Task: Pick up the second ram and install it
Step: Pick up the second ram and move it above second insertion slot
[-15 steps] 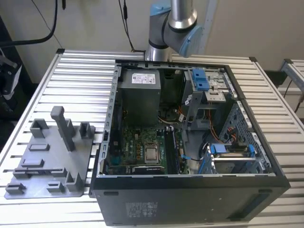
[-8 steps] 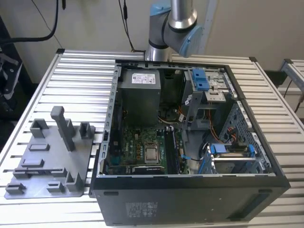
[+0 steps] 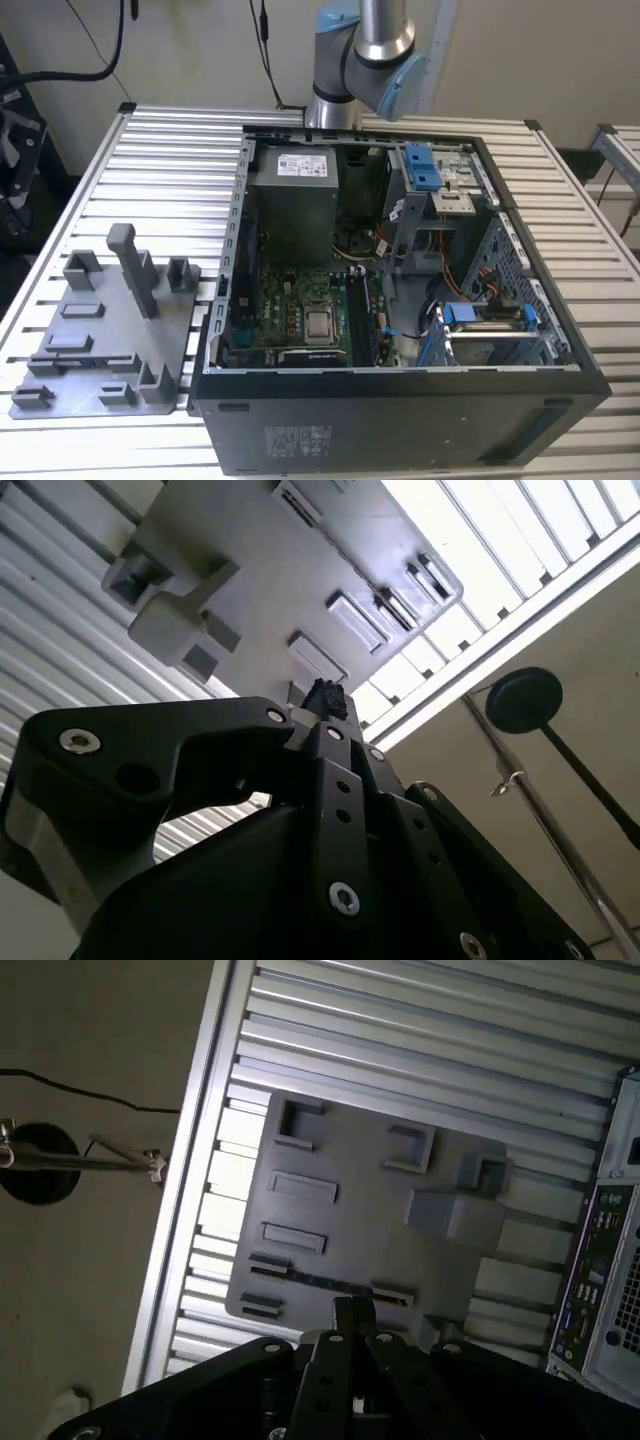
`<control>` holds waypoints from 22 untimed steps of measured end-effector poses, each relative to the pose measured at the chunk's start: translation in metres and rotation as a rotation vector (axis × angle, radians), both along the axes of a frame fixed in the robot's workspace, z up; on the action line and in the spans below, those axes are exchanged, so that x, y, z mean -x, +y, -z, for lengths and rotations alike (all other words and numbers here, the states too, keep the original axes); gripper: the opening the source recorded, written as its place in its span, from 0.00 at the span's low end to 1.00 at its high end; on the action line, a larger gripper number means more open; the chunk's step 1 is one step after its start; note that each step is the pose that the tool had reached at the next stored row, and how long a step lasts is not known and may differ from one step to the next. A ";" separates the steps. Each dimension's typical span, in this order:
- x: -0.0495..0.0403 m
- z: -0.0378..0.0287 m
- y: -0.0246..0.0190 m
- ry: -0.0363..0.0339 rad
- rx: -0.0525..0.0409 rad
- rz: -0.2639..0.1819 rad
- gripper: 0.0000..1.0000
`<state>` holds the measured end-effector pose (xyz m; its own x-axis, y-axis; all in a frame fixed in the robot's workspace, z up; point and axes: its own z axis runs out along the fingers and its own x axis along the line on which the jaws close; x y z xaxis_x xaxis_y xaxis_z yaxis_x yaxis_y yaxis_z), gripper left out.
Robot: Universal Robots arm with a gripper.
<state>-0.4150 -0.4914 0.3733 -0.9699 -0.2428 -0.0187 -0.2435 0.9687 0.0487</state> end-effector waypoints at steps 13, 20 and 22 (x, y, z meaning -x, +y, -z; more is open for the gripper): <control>0.0008 0.0030 0.0000 -0.0007 0.0001 -0.223 0.11; 0.0008 0.0046 0.0000 -0.0031 0.0002 -0.349 0.11; 0.0008 0.0050 0.0000 -0.0033 0.0001 -0.385 0.11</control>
